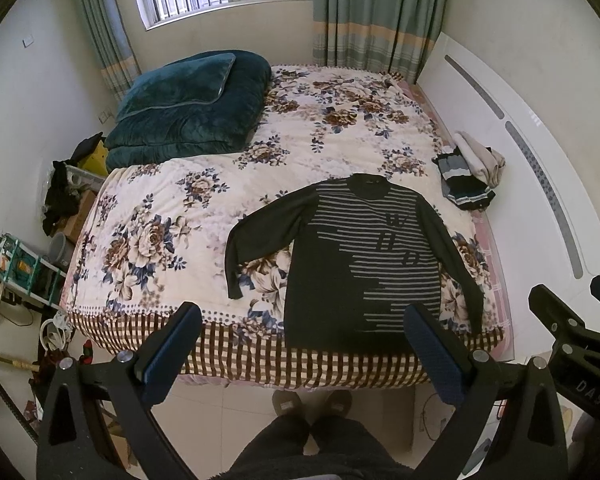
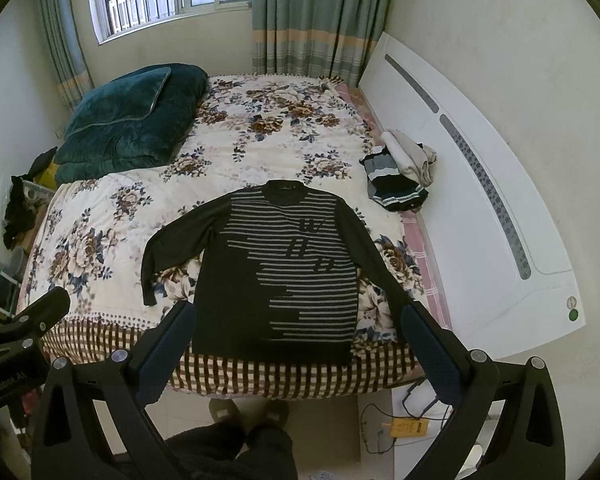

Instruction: Fold small clothes

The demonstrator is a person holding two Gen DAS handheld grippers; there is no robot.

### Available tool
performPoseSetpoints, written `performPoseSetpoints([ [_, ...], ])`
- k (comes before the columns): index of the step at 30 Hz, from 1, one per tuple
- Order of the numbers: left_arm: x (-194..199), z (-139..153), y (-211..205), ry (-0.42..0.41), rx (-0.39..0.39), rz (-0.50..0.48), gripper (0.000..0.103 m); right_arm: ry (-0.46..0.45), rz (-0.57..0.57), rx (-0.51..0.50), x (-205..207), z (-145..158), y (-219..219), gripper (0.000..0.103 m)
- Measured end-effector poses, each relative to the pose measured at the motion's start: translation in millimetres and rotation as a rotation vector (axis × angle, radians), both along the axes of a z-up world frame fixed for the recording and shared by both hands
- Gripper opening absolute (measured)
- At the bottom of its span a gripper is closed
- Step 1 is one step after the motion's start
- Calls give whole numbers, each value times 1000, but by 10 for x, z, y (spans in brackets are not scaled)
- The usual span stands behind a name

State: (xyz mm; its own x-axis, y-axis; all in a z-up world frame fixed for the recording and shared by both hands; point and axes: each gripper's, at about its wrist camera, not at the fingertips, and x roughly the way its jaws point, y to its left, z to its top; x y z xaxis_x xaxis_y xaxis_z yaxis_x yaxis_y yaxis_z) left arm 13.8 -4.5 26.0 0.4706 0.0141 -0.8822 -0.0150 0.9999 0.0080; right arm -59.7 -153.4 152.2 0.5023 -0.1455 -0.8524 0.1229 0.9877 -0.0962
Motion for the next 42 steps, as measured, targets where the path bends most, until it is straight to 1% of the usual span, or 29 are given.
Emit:
performPoseSetpoints([
  [25,0,-14,7,-4,-4,-1,103,-4,-6,0,22,0,10,103],
  [26,-12,-21,9,-12,0,-1,103,-6,-15,8,43,2,-12,103],
  [29,149,-82,-16,-66,36,6,103,-1,-59,35,136,-167,-113,103],
  [30,196,-116,-12,-83,43,9,103,5,-89,51,164,-242,-198,103],
  [32,379,-279,-22,-118,66,13,103,13,-168,71,208,-443,-410,103],
  [33,432,-368,-14,-131,74,12,103,22,-225,68,228,-580,-579,103],
  [35,673,-673,-72,-126,110,6,103,29,-311,57,237,-822,-864,103],
  [36,699,-824,-26,-123,109,3,103,37,-372,57,235,-1009,-1089,103],
  [38,919,-1216,-65,-64,131,8,103,57,-468,81,241,-1356,-1482,103],
  [39,1078,-1440,-140,-28,124,7,103,78,-533,109,232,-1626,-1735,103],
  [40,1152,-1589,-182,-10,128,12,103,88,-578,136,222,-1842,-1955,102],
  [41,1268,-1777,-253,13,145,21,103,118,-636,171,233,-2132,-2242,97],
  [42,1363,-1955,-297,27,154,25,103,137,-675,200,220,-2382,-2471,88],
])
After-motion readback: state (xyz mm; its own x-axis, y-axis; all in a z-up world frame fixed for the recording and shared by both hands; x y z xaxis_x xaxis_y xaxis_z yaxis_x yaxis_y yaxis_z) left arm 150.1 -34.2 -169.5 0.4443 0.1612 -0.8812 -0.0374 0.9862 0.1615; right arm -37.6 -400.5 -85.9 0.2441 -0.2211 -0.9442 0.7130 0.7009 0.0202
